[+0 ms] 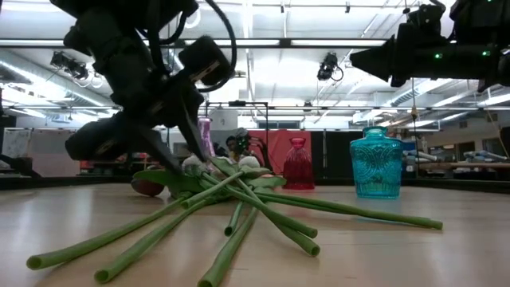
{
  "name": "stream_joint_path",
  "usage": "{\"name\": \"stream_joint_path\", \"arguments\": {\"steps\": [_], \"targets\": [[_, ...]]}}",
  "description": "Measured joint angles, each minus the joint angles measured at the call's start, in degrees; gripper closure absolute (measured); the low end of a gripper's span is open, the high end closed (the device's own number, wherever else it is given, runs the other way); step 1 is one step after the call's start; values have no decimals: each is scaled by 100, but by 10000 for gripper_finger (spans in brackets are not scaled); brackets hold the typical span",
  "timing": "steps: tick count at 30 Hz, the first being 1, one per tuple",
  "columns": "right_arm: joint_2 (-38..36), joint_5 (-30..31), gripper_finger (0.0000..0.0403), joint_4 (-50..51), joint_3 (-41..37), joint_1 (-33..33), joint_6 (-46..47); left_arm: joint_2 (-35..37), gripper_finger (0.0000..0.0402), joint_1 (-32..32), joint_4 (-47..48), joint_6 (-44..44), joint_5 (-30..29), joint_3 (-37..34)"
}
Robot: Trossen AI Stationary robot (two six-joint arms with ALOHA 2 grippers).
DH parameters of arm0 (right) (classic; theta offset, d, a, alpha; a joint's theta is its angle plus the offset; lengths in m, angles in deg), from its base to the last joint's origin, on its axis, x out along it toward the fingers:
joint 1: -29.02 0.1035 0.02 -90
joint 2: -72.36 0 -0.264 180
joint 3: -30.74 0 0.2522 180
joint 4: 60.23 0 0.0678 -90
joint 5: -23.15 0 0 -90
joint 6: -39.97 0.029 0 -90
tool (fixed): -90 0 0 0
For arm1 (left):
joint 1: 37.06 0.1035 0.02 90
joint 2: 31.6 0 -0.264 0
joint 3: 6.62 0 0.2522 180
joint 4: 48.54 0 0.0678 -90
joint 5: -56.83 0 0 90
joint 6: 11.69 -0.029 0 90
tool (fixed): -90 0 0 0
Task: Sort flowers into vase by color
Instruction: Put the white tulip into the pink vase
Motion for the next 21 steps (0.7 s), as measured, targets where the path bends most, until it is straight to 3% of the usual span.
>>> {"name": "stream_joint_path", "arguments": {"steps": [6, 14, 21], "targets": [[0, -2, 216, 41, 0, 2, 39, 0, 230, 49, 60, -2, -265, 0], [-2, 0, 216, 47, 0, 2, 41, -63, 253, 50, -167, 46, -375, 0], [-2, 22, 216, 38, -2, 2, 43, -539, 279, 64, -814, 82, -292, 0]]}}
